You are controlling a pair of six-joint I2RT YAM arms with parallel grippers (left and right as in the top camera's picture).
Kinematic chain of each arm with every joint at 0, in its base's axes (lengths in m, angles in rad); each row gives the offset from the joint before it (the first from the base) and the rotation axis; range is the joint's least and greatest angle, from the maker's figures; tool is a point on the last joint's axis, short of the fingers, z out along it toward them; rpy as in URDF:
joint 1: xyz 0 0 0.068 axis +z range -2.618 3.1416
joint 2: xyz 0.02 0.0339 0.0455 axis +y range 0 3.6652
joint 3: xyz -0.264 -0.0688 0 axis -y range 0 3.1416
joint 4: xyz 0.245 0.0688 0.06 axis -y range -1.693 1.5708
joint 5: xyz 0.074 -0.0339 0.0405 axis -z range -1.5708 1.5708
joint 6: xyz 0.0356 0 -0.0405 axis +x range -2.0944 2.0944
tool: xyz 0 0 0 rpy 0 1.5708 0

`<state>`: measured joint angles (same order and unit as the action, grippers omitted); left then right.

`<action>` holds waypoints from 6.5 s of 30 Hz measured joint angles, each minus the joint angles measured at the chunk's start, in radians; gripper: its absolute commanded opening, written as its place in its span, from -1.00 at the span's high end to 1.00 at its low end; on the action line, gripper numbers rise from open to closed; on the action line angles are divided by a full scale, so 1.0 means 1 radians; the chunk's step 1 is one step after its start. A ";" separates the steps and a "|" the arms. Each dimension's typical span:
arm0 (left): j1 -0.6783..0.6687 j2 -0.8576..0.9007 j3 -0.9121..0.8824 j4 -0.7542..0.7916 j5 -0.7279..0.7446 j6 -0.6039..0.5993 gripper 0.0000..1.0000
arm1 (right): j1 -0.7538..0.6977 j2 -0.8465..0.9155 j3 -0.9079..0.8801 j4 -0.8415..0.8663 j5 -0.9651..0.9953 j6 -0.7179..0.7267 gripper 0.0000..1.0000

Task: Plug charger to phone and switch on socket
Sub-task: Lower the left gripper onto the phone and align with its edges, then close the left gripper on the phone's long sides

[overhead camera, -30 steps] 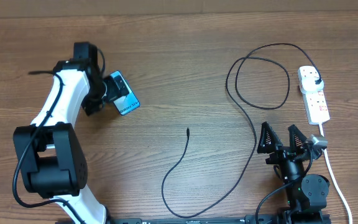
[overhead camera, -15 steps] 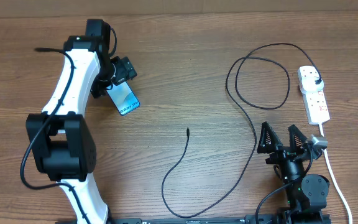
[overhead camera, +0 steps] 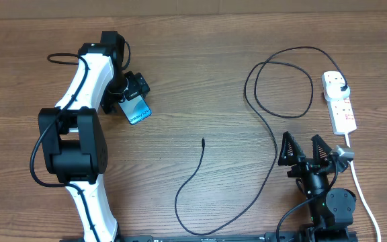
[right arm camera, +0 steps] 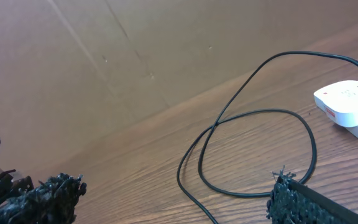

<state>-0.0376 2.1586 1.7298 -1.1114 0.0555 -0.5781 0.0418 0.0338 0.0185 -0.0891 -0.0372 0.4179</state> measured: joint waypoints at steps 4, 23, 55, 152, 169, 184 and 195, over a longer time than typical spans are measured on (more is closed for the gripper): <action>0.000 0.000 0.000 0.001 0.000 0.000 -1.00 | 0.000 0.000 0.000 0.000 0.000 0.000 -1.00; 0.000 0.000 0.000 0.012 0.000 0.000 -1.00 | 0.000 0.000 0.000 -0.001 0.000 0.000 -1.00; 0.000 0.000 0.000 0.034 0.000 -0.009 -1.00 | 0.000 0.000 0.000 0.000 0.000 0.000 -1.00; -0.022 0.000 -0.088 0.147 -0.053 -0.235 -1.00 | 0.000 0.000 0.000 0.000 0.000 0.000 -1.00; -0.022 0.031 -0.088 0.170 -0.072 -0.254 -1.00 | 0.000 0.000 0.000 -0.001 0.000 0.000 -1.00; -0.022 0.034 -0.088 0.178 -0.071 -0.254 -1.00 | 0.000 0.000 0.000 0.000 0.000 0.000 -1.00; -0.022 0.034 -0.088 0.160 -0.067 -0.254 -1.00 | 0.000 0.000 0.000 0.000 0.000 0.000 -1.00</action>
<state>-0.0593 2.1929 1.6421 -0.9512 -0.0116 -0.8326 0.0418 0.0338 0.0185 -0.0895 -0.0372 0.4179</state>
